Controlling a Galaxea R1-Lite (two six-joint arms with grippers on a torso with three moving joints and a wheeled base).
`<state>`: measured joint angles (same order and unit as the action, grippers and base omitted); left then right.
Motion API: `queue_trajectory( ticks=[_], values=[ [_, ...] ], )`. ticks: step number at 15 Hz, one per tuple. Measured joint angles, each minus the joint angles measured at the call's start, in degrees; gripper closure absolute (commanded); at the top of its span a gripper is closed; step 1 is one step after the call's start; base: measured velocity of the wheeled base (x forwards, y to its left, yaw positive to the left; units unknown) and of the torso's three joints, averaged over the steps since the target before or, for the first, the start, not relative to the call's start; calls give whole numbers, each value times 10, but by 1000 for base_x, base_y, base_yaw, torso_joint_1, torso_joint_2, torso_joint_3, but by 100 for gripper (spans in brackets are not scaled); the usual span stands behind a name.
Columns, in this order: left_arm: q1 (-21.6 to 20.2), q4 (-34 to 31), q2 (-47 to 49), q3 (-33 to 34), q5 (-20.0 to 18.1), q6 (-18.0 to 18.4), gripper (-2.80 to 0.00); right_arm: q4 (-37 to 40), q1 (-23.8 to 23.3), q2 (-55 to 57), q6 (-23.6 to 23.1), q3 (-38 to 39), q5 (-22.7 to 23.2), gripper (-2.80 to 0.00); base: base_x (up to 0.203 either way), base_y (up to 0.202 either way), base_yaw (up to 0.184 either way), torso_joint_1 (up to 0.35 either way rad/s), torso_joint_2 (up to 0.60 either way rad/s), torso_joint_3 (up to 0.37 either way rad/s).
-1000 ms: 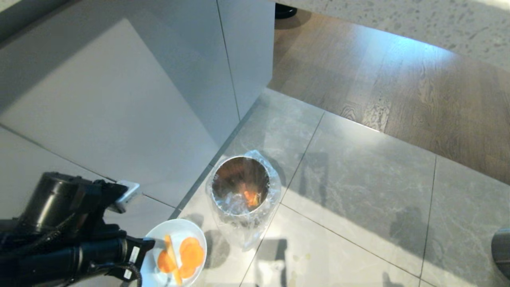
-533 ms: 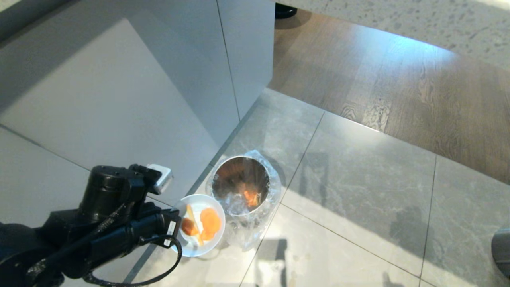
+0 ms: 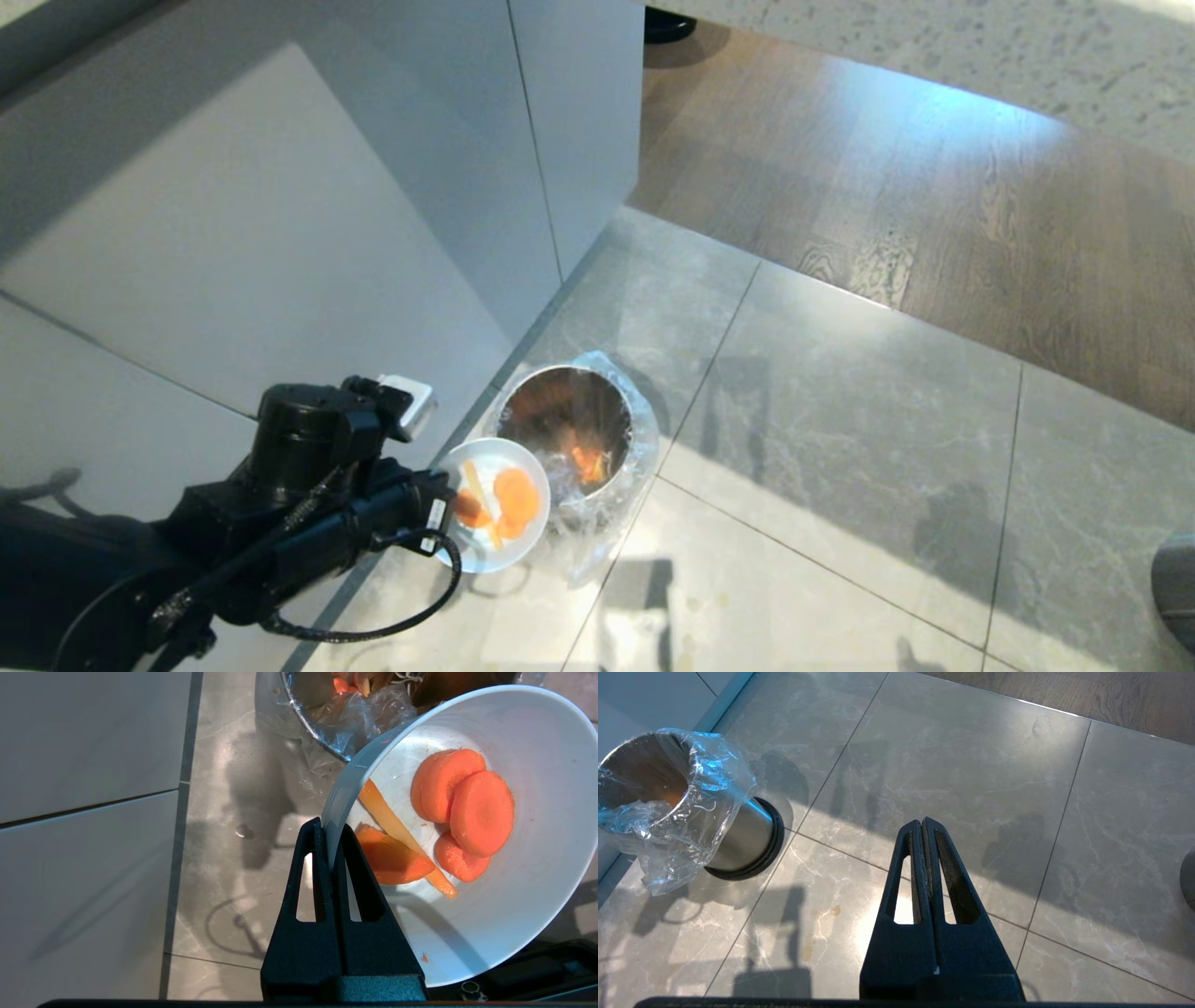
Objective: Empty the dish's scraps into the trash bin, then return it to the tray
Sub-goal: Move the bowl over the trash can
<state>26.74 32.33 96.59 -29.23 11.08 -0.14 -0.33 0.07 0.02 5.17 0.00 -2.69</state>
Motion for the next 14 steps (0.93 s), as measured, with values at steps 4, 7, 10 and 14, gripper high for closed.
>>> queue_trajectory(
  ticks=[4,7,10,14],
  values=[
    [-14,0,0,-3,0,42,0,0,0,0,0,0,0,0,0,0,0,0,0,0],
    [-16,-3,0,-18,0,65,0,0,0,0,0,0,0,0,0,0,0,0,0,0],
    [-16,-6,-1,-37,0,76,0,0,0,0,0,0,0,0,0,0,0,0,0,0],
    [-16,-6,-4,-50,0,77,0,0,0,0,0,0,0,0,0,0,0,0,0,0]
  ],
)
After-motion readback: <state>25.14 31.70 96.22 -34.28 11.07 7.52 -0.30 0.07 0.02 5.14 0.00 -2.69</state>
